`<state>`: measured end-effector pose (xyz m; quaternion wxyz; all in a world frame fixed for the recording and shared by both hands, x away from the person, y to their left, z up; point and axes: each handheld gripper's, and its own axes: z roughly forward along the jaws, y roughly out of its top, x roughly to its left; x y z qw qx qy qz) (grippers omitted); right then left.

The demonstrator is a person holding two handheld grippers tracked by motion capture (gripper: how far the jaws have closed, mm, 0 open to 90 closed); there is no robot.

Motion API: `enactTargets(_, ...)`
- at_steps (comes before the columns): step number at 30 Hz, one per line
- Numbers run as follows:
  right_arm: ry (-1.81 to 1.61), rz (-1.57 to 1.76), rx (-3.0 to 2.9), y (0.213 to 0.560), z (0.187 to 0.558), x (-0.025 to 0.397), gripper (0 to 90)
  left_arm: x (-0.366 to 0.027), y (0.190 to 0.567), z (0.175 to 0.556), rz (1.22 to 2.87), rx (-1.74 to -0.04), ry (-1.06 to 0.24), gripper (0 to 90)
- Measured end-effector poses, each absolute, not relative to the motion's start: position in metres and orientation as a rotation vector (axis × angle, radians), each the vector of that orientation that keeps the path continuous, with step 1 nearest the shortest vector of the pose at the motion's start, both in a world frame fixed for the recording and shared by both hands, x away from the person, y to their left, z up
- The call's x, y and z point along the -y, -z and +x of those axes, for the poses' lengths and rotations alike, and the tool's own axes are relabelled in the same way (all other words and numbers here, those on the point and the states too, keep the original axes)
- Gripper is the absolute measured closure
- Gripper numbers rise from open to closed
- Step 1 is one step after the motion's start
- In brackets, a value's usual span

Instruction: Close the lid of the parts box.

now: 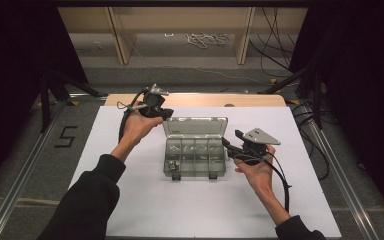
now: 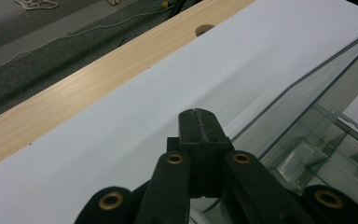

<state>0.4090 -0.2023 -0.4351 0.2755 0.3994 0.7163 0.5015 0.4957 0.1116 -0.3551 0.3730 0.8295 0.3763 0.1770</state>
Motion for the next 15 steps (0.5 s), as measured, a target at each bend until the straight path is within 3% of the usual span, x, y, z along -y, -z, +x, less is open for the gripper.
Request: enactTargets(15, -1.334, 0.995, -1.963, 0.432, 0.38, 0.212, 39.2, -0.11, 0.362, 0.455, 2.124, -0.852, -0.414, 89.8)
